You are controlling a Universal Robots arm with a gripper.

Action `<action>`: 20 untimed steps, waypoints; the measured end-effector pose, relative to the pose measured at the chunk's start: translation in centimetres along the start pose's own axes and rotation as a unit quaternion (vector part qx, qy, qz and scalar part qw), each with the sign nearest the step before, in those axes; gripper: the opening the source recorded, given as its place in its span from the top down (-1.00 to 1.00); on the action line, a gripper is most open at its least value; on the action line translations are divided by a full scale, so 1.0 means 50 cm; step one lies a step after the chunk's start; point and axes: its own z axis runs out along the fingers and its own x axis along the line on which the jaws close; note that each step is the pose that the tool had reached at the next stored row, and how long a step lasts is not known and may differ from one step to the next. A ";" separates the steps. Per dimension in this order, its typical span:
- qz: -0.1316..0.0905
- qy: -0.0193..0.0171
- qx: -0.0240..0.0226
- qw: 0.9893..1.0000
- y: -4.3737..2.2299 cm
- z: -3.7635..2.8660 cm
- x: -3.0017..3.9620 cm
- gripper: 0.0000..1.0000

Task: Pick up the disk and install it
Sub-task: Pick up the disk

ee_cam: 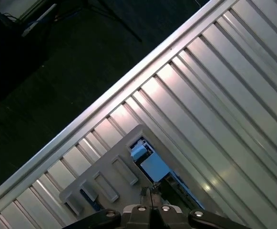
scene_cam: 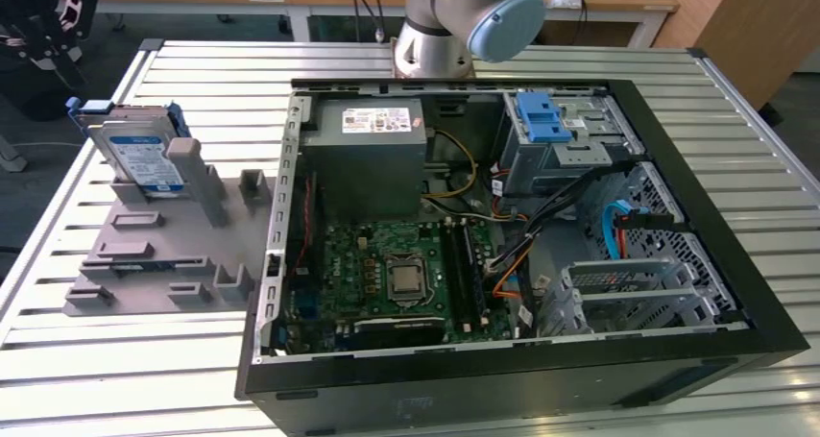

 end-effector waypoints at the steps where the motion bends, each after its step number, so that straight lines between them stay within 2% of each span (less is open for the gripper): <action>1: -0.005 0.000 0.000 1.000 0.000 0.000 0.000 0.79; 6: -0.029 0.001 0.000 1.000 0.000 0.000 0.000 0.79; 11: -0.052 0.002 0.000 0.999 0.000 0.000 0.000 0.79; 16: -0.076 0.003 0.000 0.997 0.000 0.000 0.000 0.79; 20: -0.096 0.003 0.000 0.995 0.000 0.000 0.000 0.79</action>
